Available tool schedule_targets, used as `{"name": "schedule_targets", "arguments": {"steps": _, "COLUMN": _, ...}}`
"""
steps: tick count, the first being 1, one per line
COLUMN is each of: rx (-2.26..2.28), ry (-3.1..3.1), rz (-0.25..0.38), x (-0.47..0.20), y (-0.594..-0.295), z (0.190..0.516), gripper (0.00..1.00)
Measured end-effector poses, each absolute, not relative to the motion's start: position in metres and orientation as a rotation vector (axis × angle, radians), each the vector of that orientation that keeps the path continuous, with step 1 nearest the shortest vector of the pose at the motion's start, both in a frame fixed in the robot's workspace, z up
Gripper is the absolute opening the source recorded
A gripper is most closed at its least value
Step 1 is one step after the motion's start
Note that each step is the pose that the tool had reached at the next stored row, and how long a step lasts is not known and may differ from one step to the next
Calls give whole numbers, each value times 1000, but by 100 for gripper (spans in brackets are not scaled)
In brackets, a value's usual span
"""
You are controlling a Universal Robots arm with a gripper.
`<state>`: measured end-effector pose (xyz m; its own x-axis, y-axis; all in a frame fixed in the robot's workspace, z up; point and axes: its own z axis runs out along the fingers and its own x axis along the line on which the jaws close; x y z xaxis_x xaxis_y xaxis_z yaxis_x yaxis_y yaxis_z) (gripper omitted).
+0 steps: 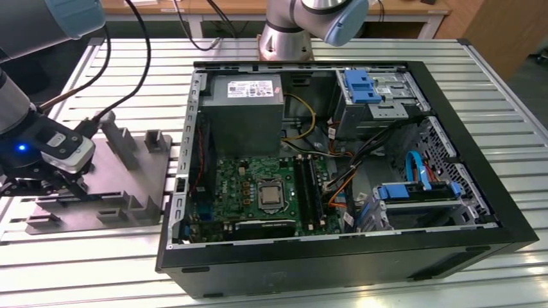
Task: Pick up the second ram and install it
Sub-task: 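Pick up the second ram and move it above second insertion slot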
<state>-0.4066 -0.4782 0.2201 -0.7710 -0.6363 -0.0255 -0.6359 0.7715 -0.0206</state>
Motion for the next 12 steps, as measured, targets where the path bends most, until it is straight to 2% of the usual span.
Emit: {"name": "schedule_targets", "arguments": {"steps": 12, "rx": -1182, "ry": 2877, "rz": -15, "x": -407, "y": -478, "z": 220, "gripper": 11}}
